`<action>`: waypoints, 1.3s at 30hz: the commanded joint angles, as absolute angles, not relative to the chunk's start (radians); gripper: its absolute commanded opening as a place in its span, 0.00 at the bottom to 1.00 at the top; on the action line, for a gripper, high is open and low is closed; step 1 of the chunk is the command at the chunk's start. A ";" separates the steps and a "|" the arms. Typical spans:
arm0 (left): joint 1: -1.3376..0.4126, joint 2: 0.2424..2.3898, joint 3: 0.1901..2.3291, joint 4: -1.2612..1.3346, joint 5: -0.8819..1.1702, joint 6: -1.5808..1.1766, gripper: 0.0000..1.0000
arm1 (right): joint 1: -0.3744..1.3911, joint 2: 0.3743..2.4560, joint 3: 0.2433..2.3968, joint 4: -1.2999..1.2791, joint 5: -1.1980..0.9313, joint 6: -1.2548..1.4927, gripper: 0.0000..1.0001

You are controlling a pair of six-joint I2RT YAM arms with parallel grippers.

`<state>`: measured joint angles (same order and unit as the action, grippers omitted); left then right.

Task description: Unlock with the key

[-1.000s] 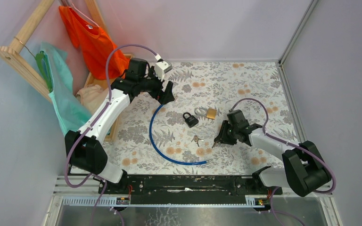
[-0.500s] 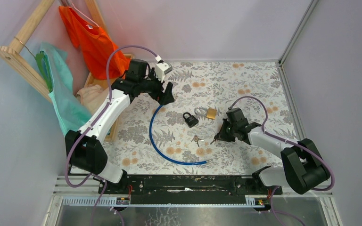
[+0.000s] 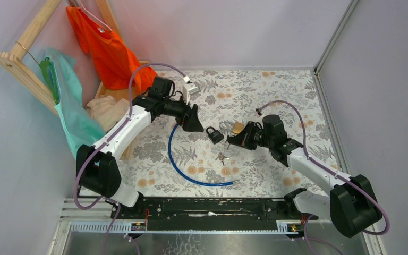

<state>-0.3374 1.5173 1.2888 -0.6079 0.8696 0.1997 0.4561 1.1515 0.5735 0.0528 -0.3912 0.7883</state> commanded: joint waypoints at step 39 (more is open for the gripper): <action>-0.445 1.416 0.869 0.720 1.283 -1.132 0.38 | 0.595 1.134 0.577 0.871 -0.446 1.156 0.00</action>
<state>-0.4427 1.4609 0.8776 0.6956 1.2652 -1.1393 0.5694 1.1473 0.5259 0.8536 -0.4858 1.2201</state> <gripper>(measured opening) 0.387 0.036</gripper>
